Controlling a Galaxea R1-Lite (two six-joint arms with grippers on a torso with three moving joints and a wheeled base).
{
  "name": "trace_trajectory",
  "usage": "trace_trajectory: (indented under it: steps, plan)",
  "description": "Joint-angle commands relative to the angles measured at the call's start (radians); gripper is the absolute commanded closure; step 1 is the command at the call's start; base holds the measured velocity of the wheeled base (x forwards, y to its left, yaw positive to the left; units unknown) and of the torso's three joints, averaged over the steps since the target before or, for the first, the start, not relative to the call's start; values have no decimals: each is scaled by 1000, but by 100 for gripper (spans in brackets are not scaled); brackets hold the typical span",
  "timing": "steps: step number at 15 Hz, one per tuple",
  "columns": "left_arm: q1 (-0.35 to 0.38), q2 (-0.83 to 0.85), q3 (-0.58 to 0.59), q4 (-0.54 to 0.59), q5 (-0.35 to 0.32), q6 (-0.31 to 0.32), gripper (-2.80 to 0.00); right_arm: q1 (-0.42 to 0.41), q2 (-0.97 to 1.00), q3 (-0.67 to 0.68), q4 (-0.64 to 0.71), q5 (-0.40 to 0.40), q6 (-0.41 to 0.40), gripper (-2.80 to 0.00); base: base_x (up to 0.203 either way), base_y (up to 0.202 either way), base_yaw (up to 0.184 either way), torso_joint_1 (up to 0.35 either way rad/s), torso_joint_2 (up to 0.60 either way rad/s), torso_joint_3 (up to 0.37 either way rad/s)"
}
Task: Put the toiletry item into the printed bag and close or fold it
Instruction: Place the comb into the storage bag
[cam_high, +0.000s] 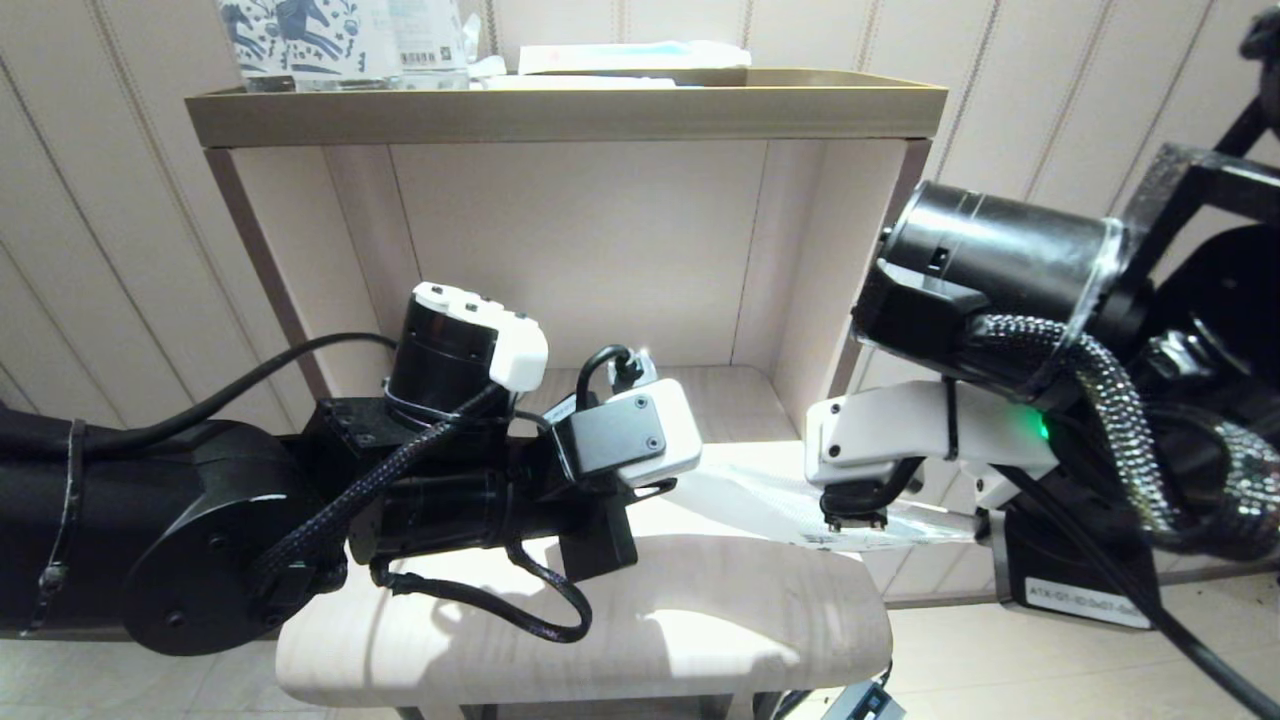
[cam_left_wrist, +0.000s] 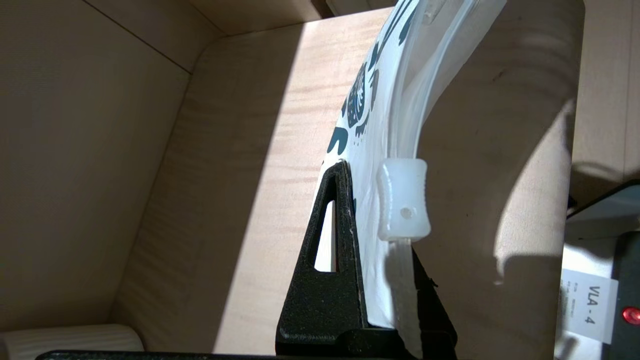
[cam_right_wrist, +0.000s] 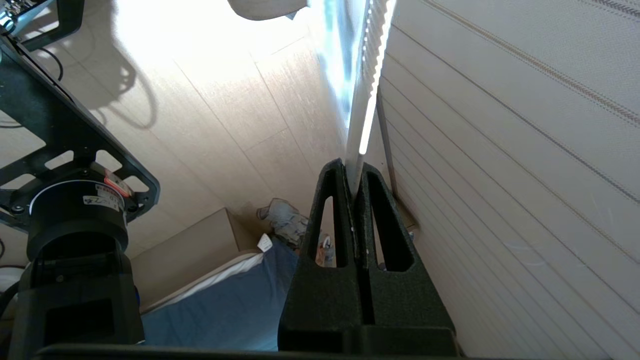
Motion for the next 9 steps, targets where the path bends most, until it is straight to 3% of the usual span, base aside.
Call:
trace_trajectory:
  steps: [1, 9]
  plan:
    - [0, -4, -1, -2, 2, 4, 0, 0, 0, 3, 47, -3, -1, 0, 0, 0, 0, 0, 0, 0]
    - [0, 4, -1, -15, 3, 6, 0, 0, -42, 67, 47, -50, -9, 0, 0, 0, 0, 0, 0, 0]
